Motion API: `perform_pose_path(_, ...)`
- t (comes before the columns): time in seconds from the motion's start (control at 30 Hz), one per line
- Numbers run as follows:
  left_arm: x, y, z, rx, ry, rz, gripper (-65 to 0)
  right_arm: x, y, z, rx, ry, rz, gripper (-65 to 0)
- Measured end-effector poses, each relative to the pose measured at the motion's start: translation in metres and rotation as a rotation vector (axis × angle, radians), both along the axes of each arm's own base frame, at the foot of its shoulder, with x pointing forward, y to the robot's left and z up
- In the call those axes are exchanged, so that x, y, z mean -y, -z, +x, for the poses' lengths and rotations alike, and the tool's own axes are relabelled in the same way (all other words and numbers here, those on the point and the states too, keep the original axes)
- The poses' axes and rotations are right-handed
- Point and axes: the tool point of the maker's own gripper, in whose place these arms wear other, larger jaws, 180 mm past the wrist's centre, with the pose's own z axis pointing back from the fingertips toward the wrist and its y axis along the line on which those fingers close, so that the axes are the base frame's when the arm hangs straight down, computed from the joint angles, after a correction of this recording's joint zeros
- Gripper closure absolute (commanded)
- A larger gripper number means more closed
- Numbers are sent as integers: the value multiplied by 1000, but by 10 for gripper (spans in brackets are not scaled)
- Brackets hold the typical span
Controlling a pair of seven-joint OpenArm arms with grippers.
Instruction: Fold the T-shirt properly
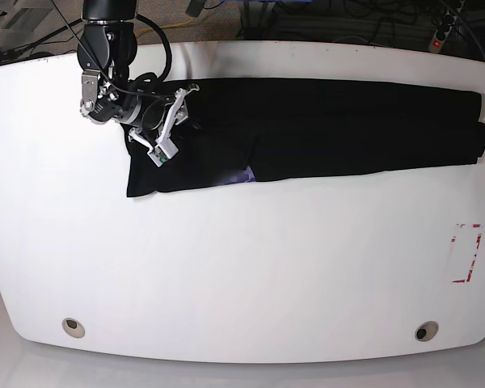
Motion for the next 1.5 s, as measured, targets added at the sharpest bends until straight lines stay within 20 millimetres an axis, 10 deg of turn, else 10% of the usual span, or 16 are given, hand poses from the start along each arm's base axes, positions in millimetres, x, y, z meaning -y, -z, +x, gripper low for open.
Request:
perform_pose_path(0.27, 23, 34, -20, -14, -31, -71, -396, 0, 0, 0, 0, 0, 0, -224)
perform_pose_path(0.67, 6, 29, 0, -12, -27, 50, -397, 0, 0, 1, 1, -1, -1, -224)
perform_pose_path(1.5, 42, 62, 4, -46, 12, 19, -396, -1, 0, 0, 0, 1, 3, -222)
